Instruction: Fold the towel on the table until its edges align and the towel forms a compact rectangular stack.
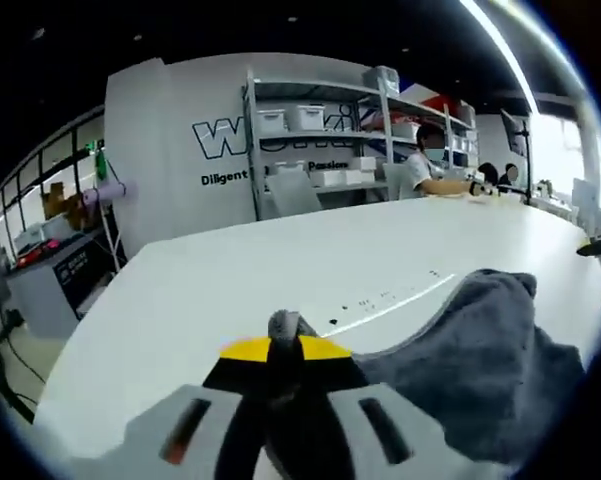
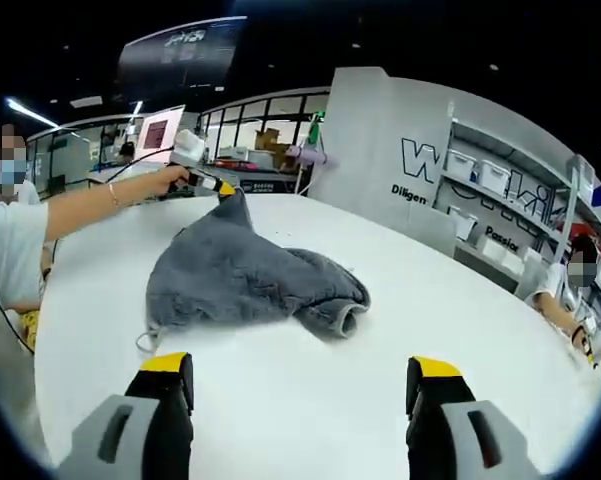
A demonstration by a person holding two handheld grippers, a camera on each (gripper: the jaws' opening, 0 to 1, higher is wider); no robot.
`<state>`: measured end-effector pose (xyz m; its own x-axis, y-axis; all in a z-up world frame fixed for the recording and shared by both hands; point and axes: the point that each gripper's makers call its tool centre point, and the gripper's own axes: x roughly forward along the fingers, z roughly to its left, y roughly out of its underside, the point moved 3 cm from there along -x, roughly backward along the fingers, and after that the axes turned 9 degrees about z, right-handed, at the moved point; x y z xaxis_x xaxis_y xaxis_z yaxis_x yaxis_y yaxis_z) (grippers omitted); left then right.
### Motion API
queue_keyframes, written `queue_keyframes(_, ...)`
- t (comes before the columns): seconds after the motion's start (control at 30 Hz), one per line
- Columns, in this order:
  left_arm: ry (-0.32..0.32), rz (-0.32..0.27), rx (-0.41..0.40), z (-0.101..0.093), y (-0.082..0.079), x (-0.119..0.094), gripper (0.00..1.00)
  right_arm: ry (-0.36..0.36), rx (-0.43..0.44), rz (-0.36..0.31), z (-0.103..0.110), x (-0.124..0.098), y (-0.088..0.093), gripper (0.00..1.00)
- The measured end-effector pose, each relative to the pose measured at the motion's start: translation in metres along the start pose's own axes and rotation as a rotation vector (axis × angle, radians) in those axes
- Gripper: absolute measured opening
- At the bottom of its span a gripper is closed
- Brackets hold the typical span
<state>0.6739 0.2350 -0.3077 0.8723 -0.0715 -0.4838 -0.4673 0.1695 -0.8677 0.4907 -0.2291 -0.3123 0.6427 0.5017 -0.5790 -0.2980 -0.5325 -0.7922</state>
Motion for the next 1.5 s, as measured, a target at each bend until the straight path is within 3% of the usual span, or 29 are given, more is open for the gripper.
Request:
queue_keyframes(0.13,0.028,-0.031,-0.011,-0.004,-0.007,-0.009,0.36,-0.001,-0.003,0.008,0.002,0.001,0.001,0.92)
queue_keyframes(0.2,0.031,-0.062,-0.012,-0.004,-0.015,-0.017,0.51,-0.003,-0.002,0.011,0.001,0.002,0.002,0.92)
queue_keyframes(0.4,0.059,-0.109,-0.007,-0.006,-0.024,-0.044,0.77,-0.005,0.0,0.02,0.001,0.005,0.003,0.92)
queue_keyframes(0.57,0.102,-0.126,0.019,-0.01,-0.006,-0.074,0.98,-0.005,0.004,0.029,-0.001,0.007,0.005,0.92)
queue_keyframes(0.83,0.171,-0.111,0.074,-0.02,0.034,-0.109,0.99,0.016,0.016,0.038,-0.006,0.009,0.006,0.93)
queue_keyframes(0.97,0.228,-0.117,0.119,-0.039,0.049,-0.127,0.99,0.018,0.021,0.035,-0.005,0.011,0.006,0.93)
queue_keyframes(1.1,0.32,-0.084,0.2,-0.066,0.069,-0.141,1.0,0.008,0.017,0.051,-0.002,0.017,0.007,0.92)
queue_keyframes(1.3,0.385,-0.037,0.247,-0.088,0.101,-0.144,0.99,0.0,0.002,0.09,0.003,0.029,0.011,0.91)
queue_keyframes(1.37,0.399,-0.024,0.247,-0.091,0.108,-0.144,0.99,-0.009,0.005,0.094,0.004,0.033,0.012,0.91)
queue_keyframes(1.43,0.4,0.03,0.298,-0.09,0.12,-0.143,0.99,-0.021,0.008,0.091,0.004,0.036,0.012,0.89)
queue_keyframes(1.5,0.395,0.038,0.291,-0.091,0.121,-0.142,0.99,-0.041,0.022,0.073,0.002,0.039,0.012,0.86)
